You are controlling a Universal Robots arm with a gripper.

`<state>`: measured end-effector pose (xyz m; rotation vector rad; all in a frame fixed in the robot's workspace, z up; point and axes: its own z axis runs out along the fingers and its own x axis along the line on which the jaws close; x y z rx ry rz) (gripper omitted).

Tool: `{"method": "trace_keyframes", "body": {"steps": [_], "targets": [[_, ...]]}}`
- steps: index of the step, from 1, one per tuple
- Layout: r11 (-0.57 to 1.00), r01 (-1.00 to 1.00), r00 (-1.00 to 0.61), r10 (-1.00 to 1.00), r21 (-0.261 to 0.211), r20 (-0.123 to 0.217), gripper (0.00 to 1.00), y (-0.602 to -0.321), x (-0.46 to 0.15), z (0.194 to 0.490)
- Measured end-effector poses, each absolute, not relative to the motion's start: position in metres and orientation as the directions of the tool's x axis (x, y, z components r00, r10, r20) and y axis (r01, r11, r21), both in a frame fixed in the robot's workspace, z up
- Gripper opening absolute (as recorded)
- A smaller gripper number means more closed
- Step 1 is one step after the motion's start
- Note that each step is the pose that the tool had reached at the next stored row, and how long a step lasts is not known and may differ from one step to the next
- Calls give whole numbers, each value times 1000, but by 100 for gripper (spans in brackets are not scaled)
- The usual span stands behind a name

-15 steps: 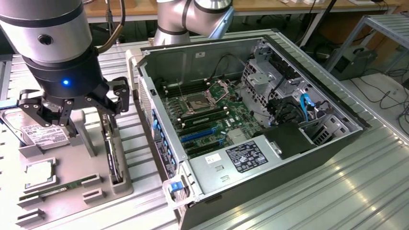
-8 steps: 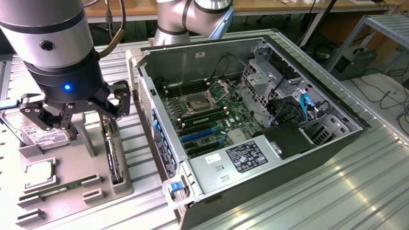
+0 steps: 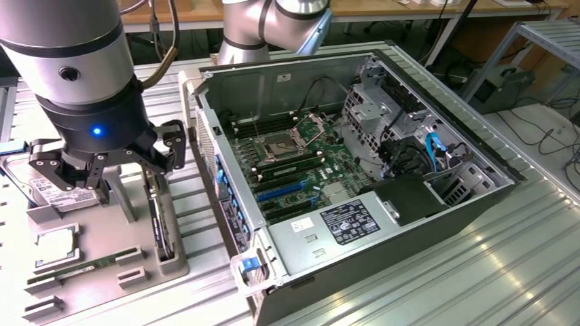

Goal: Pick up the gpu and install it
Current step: 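Pick up the gpu and move the gpu toward the slot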

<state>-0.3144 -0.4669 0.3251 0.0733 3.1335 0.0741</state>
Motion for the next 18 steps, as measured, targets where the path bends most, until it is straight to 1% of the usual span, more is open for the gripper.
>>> {"method": "trace_keyframes", "body": {"steps": [18], "targets": [[998, 47, -999, 47, 47, 0, 72, -479, -314, 316]]}}
